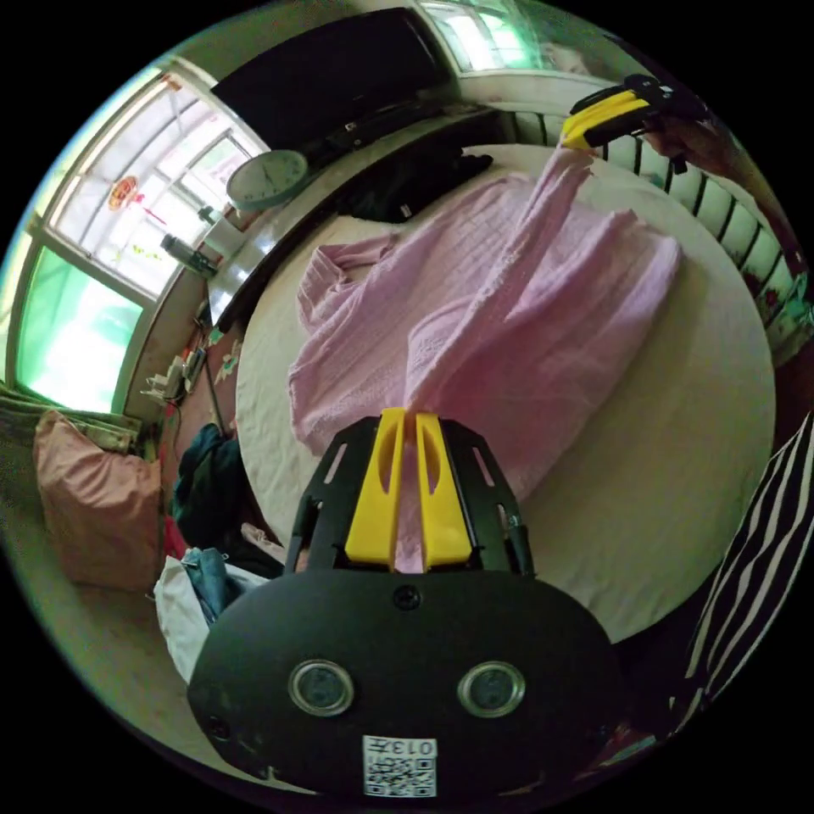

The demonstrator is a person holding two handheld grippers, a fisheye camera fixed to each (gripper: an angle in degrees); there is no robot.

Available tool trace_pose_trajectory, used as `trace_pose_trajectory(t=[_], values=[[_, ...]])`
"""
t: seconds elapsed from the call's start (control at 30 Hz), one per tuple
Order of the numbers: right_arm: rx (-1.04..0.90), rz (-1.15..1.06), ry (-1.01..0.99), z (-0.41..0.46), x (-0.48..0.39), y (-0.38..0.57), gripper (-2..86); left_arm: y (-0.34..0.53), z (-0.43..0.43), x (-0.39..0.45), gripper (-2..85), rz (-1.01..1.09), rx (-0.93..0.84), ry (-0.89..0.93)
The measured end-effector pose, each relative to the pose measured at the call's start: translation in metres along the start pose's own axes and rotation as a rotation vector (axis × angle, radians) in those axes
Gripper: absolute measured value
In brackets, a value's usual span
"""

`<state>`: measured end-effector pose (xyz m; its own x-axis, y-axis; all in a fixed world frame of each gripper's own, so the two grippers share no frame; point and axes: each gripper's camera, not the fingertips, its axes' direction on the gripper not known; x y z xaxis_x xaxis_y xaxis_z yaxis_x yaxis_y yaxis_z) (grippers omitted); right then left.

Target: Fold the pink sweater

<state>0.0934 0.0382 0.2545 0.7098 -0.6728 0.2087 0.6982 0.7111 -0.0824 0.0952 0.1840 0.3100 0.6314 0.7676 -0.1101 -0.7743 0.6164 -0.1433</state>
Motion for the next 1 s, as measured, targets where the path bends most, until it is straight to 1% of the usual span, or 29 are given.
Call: trace_pose_trajectory(t=[0.07, 0.1, 0.17, 0.2, 0.3, 0.4, 0.47, 0.5, 0.53, 0.57, 0.7, 0.73, 0.77, 0.8, 0.9, 0.93, 1.0], values=[[-0.084, -0.042, 0.055, 0.019, -0.028, 0.018, 1.8, 0.006, 0.009, 0.036, 1.7, 0.082, -0.054, -0.07], [-0.154, -0.074, 0.088, 0.032, -0.045, 0.029, 2.1, 0.008, 0.012, 0.044, 1.8, 0.101, -0.068, -0.079], [-0.215, -0.109, 0.129, 0.044, -0.065, 0.042, 2.7, 0.015, 0.018, 0.066, 2.7, 0.142, -0.104, -0.102], [-0.251, -0.12, 0.154, 0.049, -0.074, 0.05, 3.3, 0.017, 0.017, 0.069, 2.9, 0.142, -0.108, -0.103], [-0.25, -0.078, 0.17, 0.039, -0.079, 0.065, 6.8, 0.03, 0.01, 0.069, 5.8, 0.108, -0.144, -0.1], [-0.308, 0.012, 0.12, 0.023, -0.069, 0.085, 8.9, 0.056, -0.001, 0.052, 7.2, -0.001, -0.181, -0.06], [-0.254, 0.119, 0.129, 0.005, -0.057, 0.097, 8.6, 0.075, -0.009, 0.032, 7.2, -0.123, -0.191, -0.07], [-0.196, 0.201, 0.123, -0.006, -0.047, 0.1, 8.5, 0.077, -0.01, 0.025, 7.2, -0.156, -0.195, -0.069], [-0.161, 0.273, 0.093, -0.011, -0.037, 0.1, 8.5, 0.078, -0.007, 0.013, 7.2, -0.217, -0.21, -0.066], [-0.157, 0.297, 0.068, -0.01, -0.034, 0.099, 8.5, 0.076, -0.004, 0.002, 7.2, -0.27, -0.21, -0.072], [-0.22, 0.358, -0.125, 0.029, -0.024, 0.087, 7.8, 0.062, 0.015, -0.024, 7.9, -0.369, -0.207, -0.049], [-0.245, 0.375, -0.194, 0.043, -0.023, 0.088, 7.6, 0.058, 0.025, -0.031, 8.4, -0.399, -0.22, 0.017], [-0.267, 0.382, -0.221, 0.051, -0.023, 0.088, 7.3, 0.056, 0.039, -0.035, 8.1, -0.411, -0.262, 0.084], [-0.32, 0.382, -0.225, 0.062, -0.024, 0.091, 6.6, 0.056, 0.046, -0.035, 8.0, -0.412, -0.287, 0.102], [-0.33, 0.323, -0.168, 0.057, -0.022, 0.085, 4.2, 0.055, 0.051, -0.035, 4.0, -0.389, -0.291, 0.083], [-0.29, 0.285, -0.101, 0.048, -0.022, 0.083, 3.9, 0.054, 0.047, -0.033, 2.7, -0.369, -0.28, 0.052], [-0.234, 0.238, -0.042, 0.037, -0.022, 0.08, 3.6, 0.057, 0.037, -0.028, 2.0, -0.341, -0.256, -0.004]])
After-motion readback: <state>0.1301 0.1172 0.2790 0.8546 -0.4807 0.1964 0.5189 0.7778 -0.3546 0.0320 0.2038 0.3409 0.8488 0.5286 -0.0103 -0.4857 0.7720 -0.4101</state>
